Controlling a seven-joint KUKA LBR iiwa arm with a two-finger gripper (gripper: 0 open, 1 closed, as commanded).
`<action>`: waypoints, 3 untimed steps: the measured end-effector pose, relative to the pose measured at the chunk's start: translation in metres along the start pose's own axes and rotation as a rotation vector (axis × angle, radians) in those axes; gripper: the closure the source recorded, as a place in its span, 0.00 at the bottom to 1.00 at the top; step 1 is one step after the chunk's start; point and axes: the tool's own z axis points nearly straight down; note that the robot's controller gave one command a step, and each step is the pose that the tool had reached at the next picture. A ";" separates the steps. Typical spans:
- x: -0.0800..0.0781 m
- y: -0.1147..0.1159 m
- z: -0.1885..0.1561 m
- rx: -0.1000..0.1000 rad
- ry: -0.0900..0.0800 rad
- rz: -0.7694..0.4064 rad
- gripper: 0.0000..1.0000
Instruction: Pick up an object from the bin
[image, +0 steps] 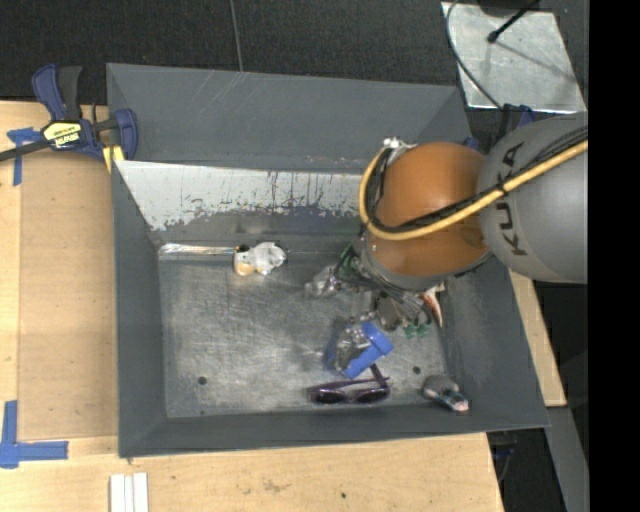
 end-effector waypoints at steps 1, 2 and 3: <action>-0.011 -0.034 -0.003 0.004 -0.014 -0.129 0.00; 0.004 -0.058 0.047 0.003 -0.009 -0.262 0.00; 0.018 -0.066 0.068 0.003 -0.029 -0.208 1.00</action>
Offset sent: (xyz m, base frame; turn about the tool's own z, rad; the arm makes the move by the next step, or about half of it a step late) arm 0.0005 -0.0749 -0.0786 -0.1720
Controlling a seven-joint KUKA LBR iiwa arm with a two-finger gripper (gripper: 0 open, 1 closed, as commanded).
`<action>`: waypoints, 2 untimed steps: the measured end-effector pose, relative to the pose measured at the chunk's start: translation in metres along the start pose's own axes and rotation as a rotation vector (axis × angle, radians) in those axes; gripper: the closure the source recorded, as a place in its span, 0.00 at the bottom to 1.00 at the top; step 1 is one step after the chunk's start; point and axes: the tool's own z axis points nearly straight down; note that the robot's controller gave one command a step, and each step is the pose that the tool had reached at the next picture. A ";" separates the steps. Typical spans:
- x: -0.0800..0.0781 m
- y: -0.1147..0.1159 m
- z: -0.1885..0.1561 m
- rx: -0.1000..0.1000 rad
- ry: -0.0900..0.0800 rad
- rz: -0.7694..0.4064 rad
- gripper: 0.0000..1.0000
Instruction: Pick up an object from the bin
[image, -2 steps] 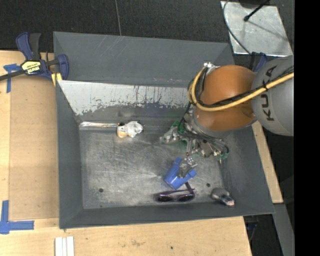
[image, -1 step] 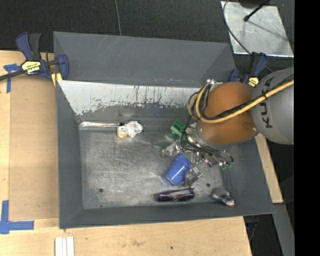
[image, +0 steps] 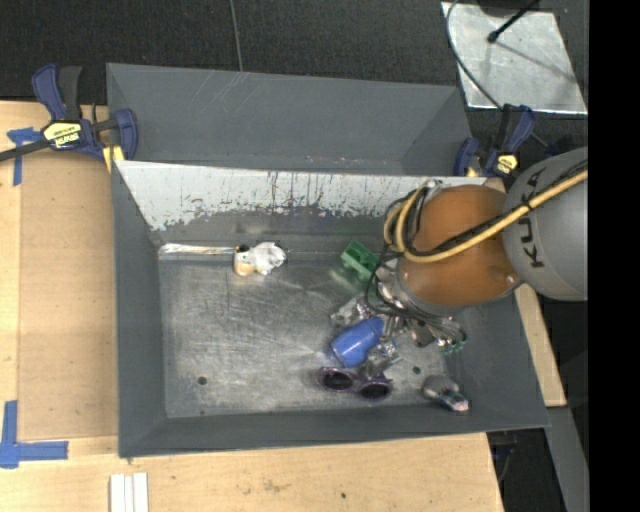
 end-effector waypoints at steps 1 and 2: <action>0.000 0.000 0.000 0.000 0.000 0.000 1.00; 0.000 0.000 -0.002 -0.001 0.002 0.001 1.00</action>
Offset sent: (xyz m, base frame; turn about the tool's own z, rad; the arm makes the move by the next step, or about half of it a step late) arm -0.0001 -0.0001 0.0143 0.0000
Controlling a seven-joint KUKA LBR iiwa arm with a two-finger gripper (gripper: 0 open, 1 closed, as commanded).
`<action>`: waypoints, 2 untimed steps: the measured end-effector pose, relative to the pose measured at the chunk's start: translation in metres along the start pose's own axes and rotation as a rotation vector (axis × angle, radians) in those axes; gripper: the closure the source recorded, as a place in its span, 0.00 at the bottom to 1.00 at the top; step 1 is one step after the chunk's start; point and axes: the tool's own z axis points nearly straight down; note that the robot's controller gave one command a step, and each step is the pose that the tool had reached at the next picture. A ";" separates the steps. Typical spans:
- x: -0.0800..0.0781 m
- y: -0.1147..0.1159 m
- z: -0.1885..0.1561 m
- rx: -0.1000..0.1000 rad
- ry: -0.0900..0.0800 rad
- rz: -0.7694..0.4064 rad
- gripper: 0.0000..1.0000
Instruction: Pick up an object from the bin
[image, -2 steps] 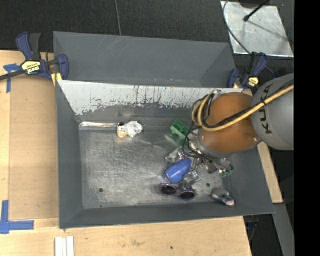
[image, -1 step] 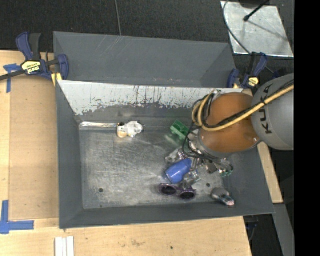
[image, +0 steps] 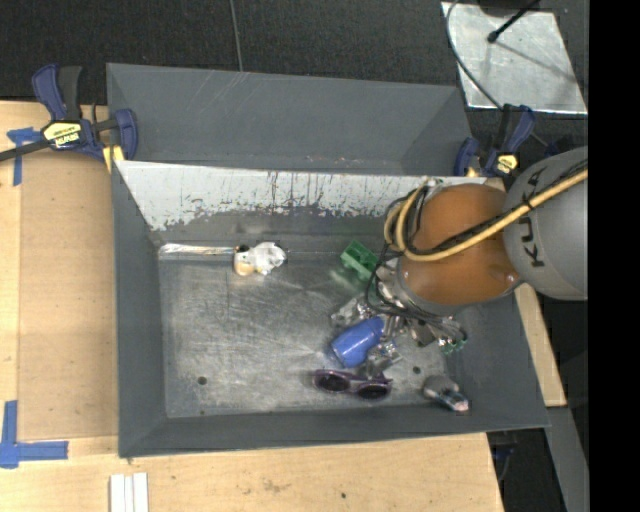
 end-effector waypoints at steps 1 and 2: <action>0.000 0.000 -0.002 0.000 0.006 0.000 1.00; 0.002 0.000 -0.005 -0.002 0.015 0.001 1.00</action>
Offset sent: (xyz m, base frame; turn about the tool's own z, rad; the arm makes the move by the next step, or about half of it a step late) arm 0.0000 -0.0002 0.0310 0.0000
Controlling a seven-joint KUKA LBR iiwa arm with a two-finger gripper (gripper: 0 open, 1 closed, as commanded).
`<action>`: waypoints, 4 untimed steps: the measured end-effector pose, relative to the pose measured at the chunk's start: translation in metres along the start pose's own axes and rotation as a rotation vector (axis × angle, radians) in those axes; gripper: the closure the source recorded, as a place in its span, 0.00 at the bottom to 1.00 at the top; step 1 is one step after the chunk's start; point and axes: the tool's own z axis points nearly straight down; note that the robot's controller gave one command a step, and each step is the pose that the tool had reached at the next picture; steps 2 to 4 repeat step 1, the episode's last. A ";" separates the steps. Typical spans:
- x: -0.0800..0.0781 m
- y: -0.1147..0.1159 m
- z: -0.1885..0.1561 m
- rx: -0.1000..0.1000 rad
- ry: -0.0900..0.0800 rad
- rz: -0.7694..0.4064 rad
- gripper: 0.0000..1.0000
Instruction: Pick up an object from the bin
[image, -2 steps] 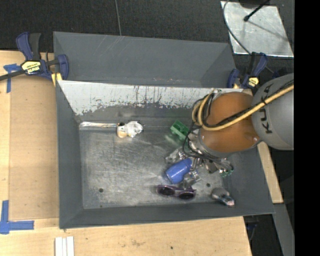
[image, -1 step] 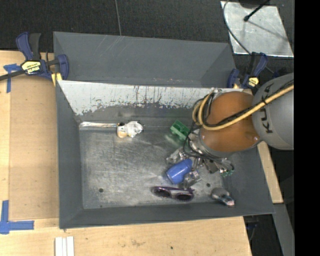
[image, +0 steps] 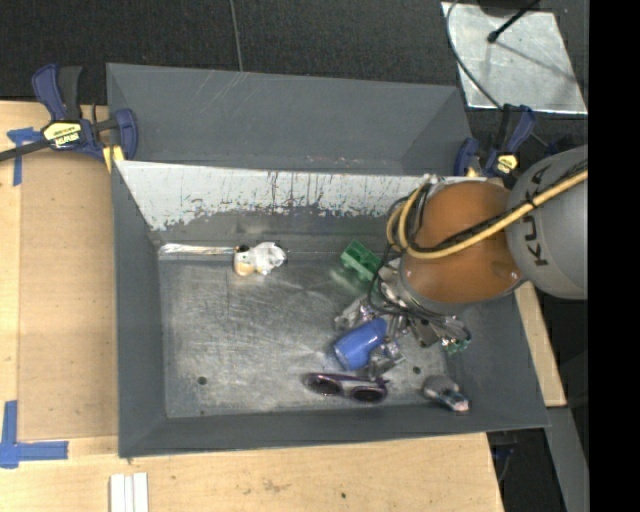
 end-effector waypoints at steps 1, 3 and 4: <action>0.000 0.000 -0.009 0.000 0.003 0.001 1.00; 0.000 0.000 -0.009 0.000 0.003 0.001 1.00; 0.000 0.000 -0.009 0.000 0.003 0.001 1.00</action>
Offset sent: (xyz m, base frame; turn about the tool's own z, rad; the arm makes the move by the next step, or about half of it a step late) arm 0.0000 0.0000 0.0681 0.0000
